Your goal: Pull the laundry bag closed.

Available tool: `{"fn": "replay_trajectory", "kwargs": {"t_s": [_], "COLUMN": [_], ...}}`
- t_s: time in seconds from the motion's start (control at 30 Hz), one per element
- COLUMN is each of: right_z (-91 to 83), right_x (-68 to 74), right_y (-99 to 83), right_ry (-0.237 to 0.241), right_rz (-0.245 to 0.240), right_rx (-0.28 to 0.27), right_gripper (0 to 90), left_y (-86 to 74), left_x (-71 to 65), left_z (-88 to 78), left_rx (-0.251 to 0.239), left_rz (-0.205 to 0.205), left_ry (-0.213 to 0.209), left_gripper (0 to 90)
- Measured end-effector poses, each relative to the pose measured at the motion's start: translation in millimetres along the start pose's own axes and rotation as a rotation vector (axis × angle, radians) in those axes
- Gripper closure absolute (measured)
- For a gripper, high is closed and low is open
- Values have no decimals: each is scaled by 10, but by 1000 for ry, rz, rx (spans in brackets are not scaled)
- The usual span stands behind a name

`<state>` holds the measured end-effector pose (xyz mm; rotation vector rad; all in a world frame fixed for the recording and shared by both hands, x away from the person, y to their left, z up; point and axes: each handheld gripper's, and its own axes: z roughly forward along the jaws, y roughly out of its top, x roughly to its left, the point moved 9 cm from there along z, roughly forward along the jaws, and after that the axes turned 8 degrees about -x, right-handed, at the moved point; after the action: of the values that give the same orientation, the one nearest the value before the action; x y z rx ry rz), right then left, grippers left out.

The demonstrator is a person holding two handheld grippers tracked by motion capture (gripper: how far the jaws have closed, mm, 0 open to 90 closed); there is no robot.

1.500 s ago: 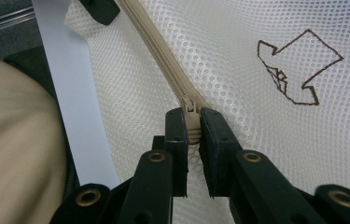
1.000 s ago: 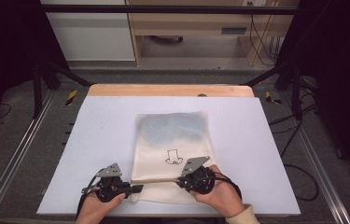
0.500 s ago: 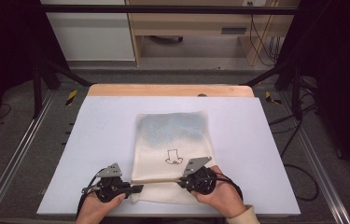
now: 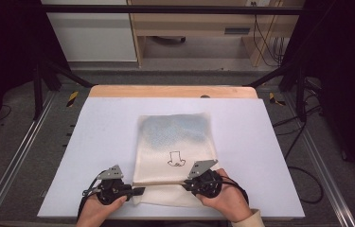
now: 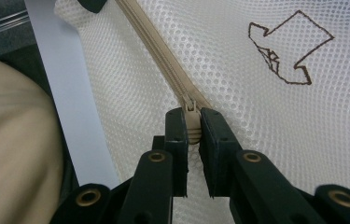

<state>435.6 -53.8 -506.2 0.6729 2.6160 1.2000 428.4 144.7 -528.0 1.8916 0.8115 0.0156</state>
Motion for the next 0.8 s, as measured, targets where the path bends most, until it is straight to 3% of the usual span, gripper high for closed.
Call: {"fn": "replay_trajectory", "kwargs": {"t_s": [0.8], "right_z": [-91], "right_x": [-68], "right_y": [-73], "right_ry": [-20], "right_rz": [28], "right_rx": [-14], "right_gripper": [818], "left_y": [22], "left_x": [20], "left_z": [-32], "left_rx": [-10], "left_rz": [-4], "left_ry": [3], "left_gripper": [823]}}
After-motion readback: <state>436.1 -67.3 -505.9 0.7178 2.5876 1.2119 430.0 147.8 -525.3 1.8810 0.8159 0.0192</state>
